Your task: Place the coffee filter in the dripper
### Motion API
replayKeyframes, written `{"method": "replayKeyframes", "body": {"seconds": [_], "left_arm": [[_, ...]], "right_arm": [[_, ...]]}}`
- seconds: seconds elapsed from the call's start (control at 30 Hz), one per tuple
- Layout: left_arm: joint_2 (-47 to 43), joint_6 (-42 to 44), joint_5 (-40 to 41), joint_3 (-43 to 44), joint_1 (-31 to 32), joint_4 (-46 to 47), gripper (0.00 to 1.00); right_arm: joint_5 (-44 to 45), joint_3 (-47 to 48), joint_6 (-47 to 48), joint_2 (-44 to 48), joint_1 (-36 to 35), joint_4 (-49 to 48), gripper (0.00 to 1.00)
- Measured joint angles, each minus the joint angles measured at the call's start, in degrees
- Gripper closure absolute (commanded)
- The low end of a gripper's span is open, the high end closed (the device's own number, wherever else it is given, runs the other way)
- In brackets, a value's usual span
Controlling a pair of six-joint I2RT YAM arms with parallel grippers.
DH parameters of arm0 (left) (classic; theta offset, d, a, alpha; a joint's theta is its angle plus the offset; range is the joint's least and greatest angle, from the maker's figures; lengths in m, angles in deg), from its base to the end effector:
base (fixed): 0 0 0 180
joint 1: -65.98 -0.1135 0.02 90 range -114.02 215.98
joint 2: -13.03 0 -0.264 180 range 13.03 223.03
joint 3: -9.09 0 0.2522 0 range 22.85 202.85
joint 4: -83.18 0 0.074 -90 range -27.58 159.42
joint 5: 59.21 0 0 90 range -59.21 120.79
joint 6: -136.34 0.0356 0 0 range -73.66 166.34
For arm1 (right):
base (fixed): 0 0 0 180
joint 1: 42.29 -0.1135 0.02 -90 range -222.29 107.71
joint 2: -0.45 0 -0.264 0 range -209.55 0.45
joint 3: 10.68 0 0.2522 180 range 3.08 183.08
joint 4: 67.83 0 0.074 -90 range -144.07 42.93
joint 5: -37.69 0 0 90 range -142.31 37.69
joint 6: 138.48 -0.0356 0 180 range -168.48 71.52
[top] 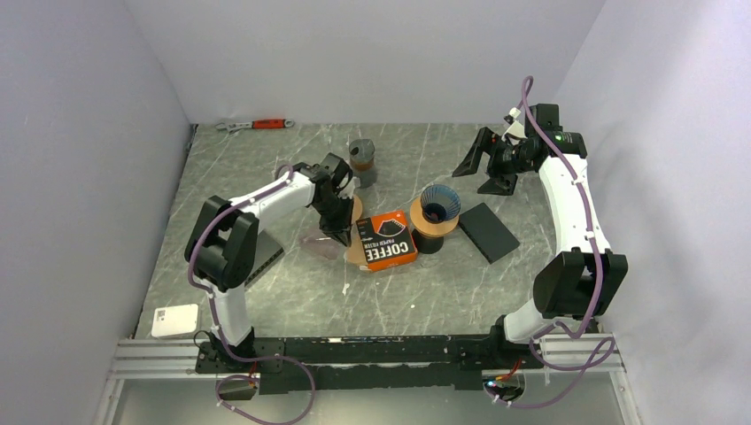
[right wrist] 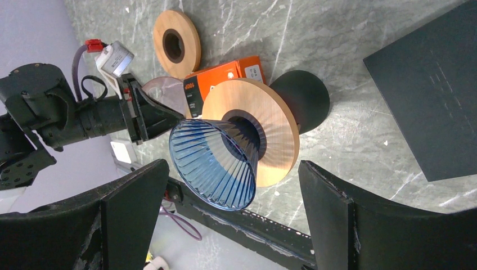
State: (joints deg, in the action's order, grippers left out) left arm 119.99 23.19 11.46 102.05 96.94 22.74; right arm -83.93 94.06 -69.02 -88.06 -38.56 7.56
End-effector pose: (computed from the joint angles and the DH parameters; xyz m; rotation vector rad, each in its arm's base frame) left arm 0.3117 -0.2007 0.2014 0.2728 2.9752 -0.6386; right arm 0.3093 -0.0015 0.3583 0.3444 2.5573 0.8243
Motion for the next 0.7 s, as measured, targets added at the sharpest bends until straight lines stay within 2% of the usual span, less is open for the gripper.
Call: {"method": "replayKeyframes", "body": {"seconds": [0.07, 0.1, 0.4, 0.53, 0.7], "left_arm": [[0.0, 0.15, 0.59, 0.35, 0.2, -0.87, 0.59], [0.0, 0.04, 0.74, 0.59, 0.39, -1.09, 0.57], [0.0, -0.09, -0.11, 1.51, 1.11, -0.79, 0.6], [0.0, -0.09, -0.28, 1.62, 1.11, -0.72, 0.65], [0.17, -0.04, -0.31, 1.62, 1.11, -0.52, 0.59]], "right_arm": [[0.0, 0.0, 0.0, 0.0, 0.0, 0.0, 0.09], [0.0, 0.0, 0.0, 0.0, 0.0, 0.0, 0.09], [0.0, 0.0, 0.0, 0.0, 0.0, 0.0, 0.09], [0.0, 0.0, 0.0, 0.0, 0.0, 0.0, 0.09], [0.02, 0.0, 0.0, 0.0, 0.0, 0.02, 0.09]]}}
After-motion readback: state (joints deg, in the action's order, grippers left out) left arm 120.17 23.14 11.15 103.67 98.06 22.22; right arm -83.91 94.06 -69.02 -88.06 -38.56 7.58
